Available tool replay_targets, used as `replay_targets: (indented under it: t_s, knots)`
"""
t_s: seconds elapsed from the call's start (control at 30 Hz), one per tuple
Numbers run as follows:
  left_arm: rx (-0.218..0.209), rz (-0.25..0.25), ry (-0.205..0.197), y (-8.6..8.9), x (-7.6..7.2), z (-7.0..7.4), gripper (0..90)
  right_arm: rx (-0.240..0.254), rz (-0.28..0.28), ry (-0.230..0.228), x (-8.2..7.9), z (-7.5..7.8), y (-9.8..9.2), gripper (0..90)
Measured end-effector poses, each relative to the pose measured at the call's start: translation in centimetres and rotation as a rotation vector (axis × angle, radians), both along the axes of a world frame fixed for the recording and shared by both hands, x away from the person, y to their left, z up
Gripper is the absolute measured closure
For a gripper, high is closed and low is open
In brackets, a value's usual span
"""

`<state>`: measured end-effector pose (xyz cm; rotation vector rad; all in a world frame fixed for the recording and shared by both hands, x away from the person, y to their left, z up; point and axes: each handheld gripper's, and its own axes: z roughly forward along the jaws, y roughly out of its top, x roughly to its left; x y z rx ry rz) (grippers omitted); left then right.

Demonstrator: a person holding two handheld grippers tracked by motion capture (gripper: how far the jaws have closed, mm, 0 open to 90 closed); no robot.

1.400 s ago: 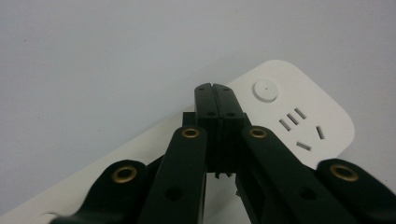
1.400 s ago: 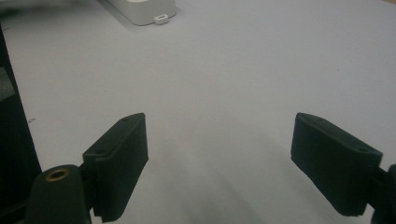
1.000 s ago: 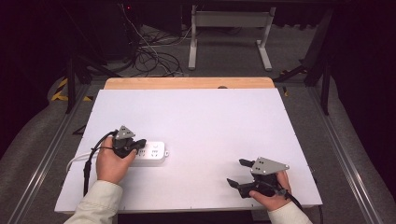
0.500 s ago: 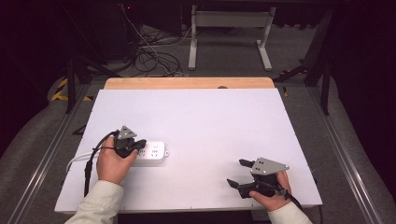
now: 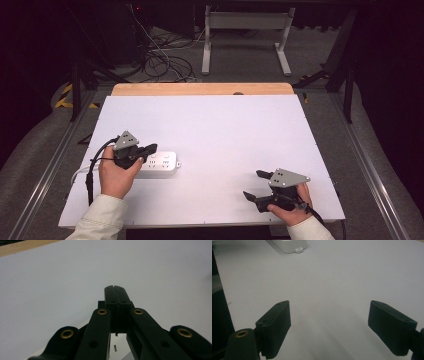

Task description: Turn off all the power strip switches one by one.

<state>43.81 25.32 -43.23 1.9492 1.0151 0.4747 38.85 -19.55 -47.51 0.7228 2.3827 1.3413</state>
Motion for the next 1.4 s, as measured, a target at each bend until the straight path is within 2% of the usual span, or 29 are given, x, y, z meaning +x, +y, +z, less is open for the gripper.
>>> replay_targets:
  t_s: [0.27, 0.33, 0.43, 0.57, 0.63, 0.77, 0.83, 0.87, 0.9, 0.97, 1.13, 1.3, 1.33, 1.4]
  knots:
    - [-0.015, 0.017, -0.018, 1.1, -0.2, 0.4, 90.0, 0.001, -0.002, 0.000, 0.0, 0.0, 0.0, 18.8]
    - [-0.003, 0.007, -0.008, 1.7, -0.2, 0.7, 90.0, 0.002, -0.005, 0.001, 0.0, 0.0, 0.0, 18.8]
    - [0.039, 0.008, -0.018, 2.6, -0.5, 1.0, 90.0, 0.005, -0.006, 0.001, 0.0, 0.0, -0.1, 18.8]
    - [0.007, 0.040, -0.019, 4.1, -0.8, 1.2, 90.0, 0.000, -0.006, 0.002, 0.1, 0.0, -0.1, 18.8]
    - [0.003, 0.050, -0.007, 4.5, -0.9, 1.0, 90.0, -0.001, -0.007, 0.001, 0.0, 0.0, 0.0, 18.8]
    - [0.023, 0.060, 0.003, 5.2, -0.8, 0.7, 90.0, 0.001, -0.008, 0.000, 0.0, 0.0, -0.1, 18.8]
    - [0.054, 0.066, 0.008, 5.6, -0.9, 0.6, 90.0, -0.002, -0.009, 0.001, 0.0, 0.0, -0.1, 18.8]
    - [0.054, 0.066, 0.013, 5.9, -0.9, 0.6, 90.0, -0.002, -0.009, 0.001, 0.0, 0.0, -0.1, 18.8]
    - [0.037, 0.070, 0.016, 6.2, -0.9, 0.5, 90.0, -0.002, -0.009, 0.002, 0.0, -0.1, -0.1, 18.8]
    - [0.026, 0.071, 0.028, 6.3, -1.0, 0.3, 90.0, -0.004, -0.008, 0.004, 0.1, -0.1, 0.0, 18.8]
    - [0.047, 0.052, 0.031, 5.6, -0.6, -0.2, 90.0, -0.004, -0.007, 0.000, 0.0, 0.0, 0.0, 18.8]
    - [0.104, 0.044, 0.043, 5.2, -0.3, -1.0, 90.0, -0.006, -0.005, 0.001, 0.0, -0.1, 0.0, 18.8]
    - [0.089, 0.045, 0.051, 5.2, -0.2, -1.1, 90.0, -0.006, -0.005, 0.001, 0.0, -0.1, 0.0, 18.8]
    - [0.085, 0.037, 0.054, 5.2, 0.0, -1.4, 90.0, -0.005, -0.006, 0.002, 0.1, -0.1, 0.0, 18.8]
